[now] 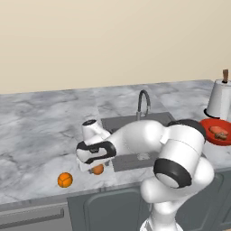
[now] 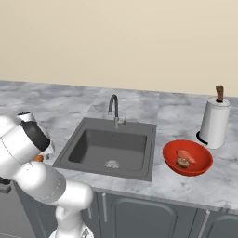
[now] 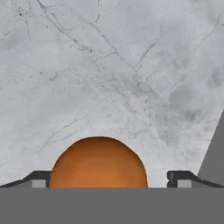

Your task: There is a mixed pile of frozen fruits and vegetables on the counter. Locate all the frozen vegetables and place the items in a bowl on the counter. Take all the frozen fruits and defrost them in a running sink.

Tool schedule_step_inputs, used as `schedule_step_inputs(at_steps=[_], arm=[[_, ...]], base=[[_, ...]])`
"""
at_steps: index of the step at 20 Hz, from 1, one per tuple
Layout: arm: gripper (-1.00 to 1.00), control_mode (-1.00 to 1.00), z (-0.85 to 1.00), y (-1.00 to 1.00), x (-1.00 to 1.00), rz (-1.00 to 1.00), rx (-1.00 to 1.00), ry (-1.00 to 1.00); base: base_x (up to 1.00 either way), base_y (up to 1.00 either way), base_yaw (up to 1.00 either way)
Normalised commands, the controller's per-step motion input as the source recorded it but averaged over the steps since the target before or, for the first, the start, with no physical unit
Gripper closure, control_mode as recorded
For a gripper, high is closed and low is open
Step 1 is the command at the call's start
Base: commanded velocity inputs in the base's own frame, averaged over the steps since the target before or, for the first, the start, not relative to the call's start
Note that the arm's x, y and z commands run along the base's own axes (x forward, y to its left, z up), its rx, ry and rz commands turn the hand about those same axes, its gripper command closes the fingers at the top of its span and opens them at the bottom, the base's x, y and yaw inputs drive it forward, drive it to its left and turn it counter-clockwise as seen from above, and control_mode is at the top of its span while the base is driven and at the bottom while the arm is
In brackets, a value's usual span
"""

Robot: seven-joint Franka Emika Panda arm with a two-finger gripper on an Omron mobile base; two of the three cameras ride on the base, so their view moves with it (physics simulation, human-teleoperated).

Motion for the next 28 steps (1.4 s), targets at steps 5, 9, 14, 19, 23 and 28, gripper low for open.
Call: schedule_step_inputs(at_steps=[5,9,14,19,23,28], arm=[[1.0,-1.0,-0.25,0.0,0.0,0.0,0.03,-0.04],[1.0,-1.0,0.25,-0.09,-0.17,-0.03,0.0,0.0],[1.0,-1.0,0.51,-0.57,0.01,-0.13,-0.03,0.01],[1.0,-1.0,0.38,-0.59,0.04,-0.15,0.01,-0.09],[1.0,-1.0,0.16,-0.62,0.34,-0.06,0.01,-0.04],[1.0,-1.0,0.1,-0.71,0.54,0.0,0.02,0.09]], base=[[0.0,0.0,0.0],[0.0,0.0,0.0],[0.0,0.0,0.0],[0.0,0.0,0.0],[0.0,0.0,0.0],[0.0,0.0,0.0]])
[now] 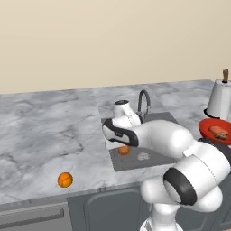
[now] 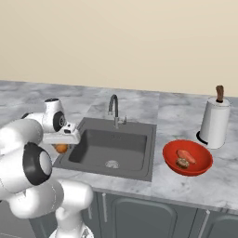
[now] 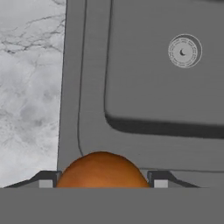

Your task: There is a mixed pile of frozen fruits and vegetables on the counter. Locate all the frozen vegetables and place the items in a bowl on the counter. Take all the frozen fruits and defrost them in a running sink.

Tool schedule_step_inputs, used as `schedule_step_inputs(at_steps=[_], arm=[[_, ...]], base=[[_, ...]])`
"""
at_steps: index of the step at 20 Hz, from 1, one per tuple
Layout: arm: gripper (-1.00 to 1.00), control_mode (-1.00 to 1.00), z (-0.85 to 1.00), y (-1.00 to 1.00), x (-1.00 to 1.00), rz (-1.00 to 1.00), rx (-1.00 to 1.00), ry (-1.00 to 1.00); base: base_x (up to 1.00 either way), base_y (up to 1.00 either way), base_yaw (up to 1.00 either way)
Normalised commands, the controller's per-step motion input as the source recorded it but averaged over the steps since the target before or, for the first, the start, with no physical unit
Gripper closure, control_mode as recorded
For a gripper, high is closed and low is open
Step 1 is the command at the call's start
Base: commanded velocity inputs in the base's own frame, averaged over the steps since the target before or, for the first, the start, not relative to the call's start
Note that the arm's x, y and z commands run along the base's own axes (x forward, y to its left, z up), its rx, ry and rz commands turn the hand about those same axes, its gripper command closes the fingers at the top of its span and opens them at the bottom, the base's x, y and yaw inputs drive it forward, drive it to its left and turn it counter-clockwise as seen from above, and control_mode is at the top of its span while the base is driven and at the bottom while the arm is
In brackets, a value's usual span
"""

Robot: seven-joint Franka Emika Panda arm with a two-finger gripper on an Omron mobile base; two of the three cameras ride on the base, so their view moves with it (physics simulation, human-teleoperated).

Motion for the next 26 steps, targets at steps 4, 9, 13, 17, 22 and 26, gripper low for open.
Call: schedule_step_inputs(at_steps=[4,9,13,17,22,26], arm=[[1.0,-1.0,-0.06,-0.78,0.75,0.0,0.05,0.1],[1.0,-1.0,-0.35,-0.68,0.81,0.01,0.08,-0.01],[1.0,-1.0,-0.36,-0.4,0.65,0.06,0.07,-0.04],[1.0,-1.0,-0.46,-0.02,0.33,0.07,0.02,-0.02],[1.0,-1.0,-0.5,-0.01,0.53,0.05,0.0,-0.01],[1.0,-1.0,-0.5,0.0,0.7,0.0,-0.03,0.0]], base=[[0.0,0.0,0.0],[0.0,0.0,0.0],[0.0,0.0,0.0],[0.0,0.0,0.0],[0.0,0.0,0.0],[0.0,0.0,0.0]])
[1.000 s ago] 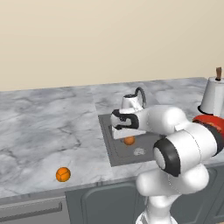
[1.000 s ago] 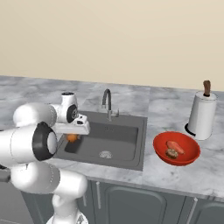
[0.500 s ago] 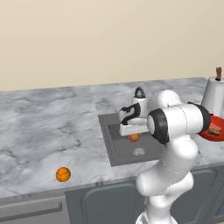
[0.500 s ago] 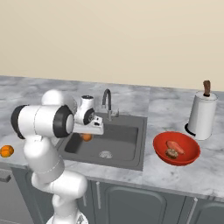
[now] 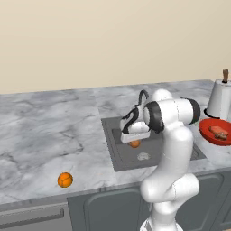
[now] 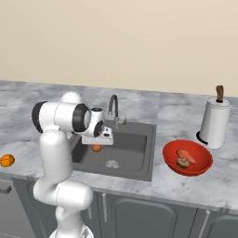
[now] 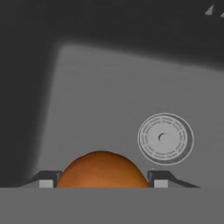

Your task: There is a mixed pile of frozen fruits and vegetables on the counter. Locate all the frozen vegetables and place the items in a bowl on the counter. Take all the frozen fruits and defrost them in a running sink.

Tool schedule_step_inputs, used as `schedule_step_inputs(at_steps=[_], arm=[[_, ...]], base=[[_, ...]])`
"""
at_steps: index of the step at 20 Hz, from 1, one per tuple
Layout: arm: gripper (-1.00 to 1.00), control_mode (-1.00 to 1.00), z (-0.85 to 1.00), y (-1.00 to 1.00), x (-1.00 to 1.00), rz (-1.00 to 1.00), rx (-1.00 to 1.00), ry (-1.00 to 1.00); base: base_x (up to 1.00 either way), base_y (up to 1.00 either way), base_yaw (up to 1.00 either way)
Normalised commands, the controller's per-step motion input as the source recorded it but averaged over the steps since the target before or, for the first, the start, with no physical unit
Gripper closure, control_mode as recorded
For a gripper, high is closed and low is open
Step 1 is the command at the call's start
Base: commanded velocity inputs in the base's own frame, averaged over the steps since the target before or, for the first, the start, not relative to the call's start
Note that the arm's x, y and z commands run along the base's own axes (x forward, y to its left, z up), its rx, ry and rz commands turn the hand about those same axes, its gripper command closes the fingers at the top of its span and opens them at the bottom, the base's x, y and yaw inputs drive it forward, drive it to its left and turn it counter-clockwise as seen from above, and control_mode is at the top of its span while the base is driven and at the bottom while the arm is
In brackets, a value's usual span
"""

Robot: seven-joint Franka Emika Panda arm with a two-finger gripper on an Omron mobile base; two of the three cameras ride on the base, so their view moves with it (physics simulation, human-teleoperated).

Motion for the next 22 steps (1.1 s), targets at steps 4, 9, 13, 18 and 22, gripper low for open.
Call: schedule_step_inputs(at_steps=[4,9,13,18,22], arm=[[1.0,-1.0,-0.5,0.0,0.74,0.0,-0.03,0.0],[1.0,-1.0,-0.49,0.0,0.69,0.0,-0.01,0.0],[1.0,-1.0,-0.41,-0.03,0.3,0.0,0.0,0.06],[1.0,-1.0,-0.49,0.0,0.16,0.0,0.0,0.01],[1.0,-1.0,-0.51,-0.02,0.01,-0.01,0.0,0.01]], base=[[0.0,0.0,0.0],[0.0,0.0,0.0],[0.0,0.0,0.0],[0.0,0.0,0.0],[0.0,0.0,0.0]])
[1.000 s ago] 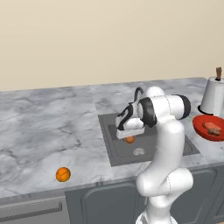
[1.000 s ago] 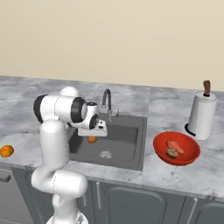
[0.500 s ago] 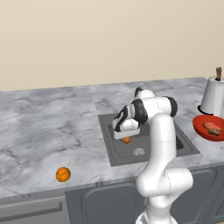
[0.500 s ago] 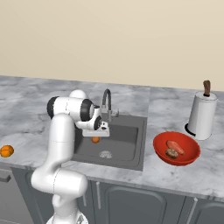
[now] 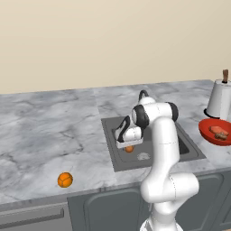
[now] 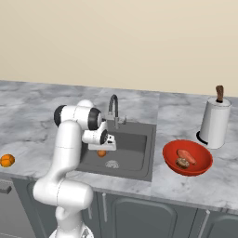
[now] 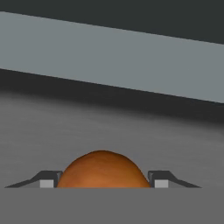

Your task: There is a mixed pile of frozen fruits and vegetables on the counter. Locate all the frozen vegetables and place the items in a bowl on the counter. Take all the frozen fruits and defrost them in a running sink.

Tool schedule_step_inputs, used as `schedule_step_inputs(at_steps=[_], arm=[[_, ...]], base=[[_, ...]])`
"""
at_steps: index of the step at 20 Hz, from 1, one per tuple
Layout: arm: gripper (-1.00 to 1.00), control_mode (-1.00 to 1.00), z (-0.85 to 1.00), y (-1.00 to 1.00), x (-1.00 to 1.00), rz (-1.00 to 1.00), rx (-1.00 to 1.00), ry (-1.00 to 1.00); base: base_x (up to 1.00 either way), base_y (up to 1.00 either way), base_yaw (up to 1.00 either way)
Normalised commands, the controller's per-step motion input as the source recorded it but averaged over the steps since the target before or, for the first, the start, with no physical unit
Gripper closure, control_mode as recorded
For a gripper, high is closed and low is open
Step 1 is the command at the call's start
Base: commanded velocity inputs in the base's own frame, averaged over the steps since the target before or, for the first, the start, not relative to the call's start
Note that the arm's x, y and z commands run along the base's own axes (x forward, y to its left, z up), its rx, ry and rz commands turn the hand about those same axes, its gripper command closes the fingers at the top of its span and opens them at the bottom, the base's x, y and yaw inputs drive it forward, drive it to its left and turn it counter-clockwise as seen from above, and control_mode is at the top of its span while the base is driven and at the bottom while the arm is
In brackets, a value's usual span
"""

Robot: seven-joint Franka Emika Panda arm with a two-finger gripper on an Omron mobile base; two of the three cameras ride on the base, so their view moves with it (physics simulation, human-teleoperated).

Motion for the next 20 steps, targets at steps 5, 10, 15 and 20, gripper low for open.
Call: schedule_step_inputs(at_steps=[5,10,15,20], arm=[[-1.0,-1.0,-0.25,-0.06,0.04,-0.02,0.01,0.01],[-1.0,-1.0,0.08,-0.01,-0.06,-0.04,0.0,0.0],[-1.0,-1.0,0.6,-0.02,-0.15,-0.23,-0.01,-0.04],[-1.0,-1.0,0.63,0.02,-0.28,-0.29,0.0,-0.09]], base=[[0.0,0.0,0.0],[0.0,0.0,0.0],[0.0,0.0,0.0],[0.0,0.0,0.0]])
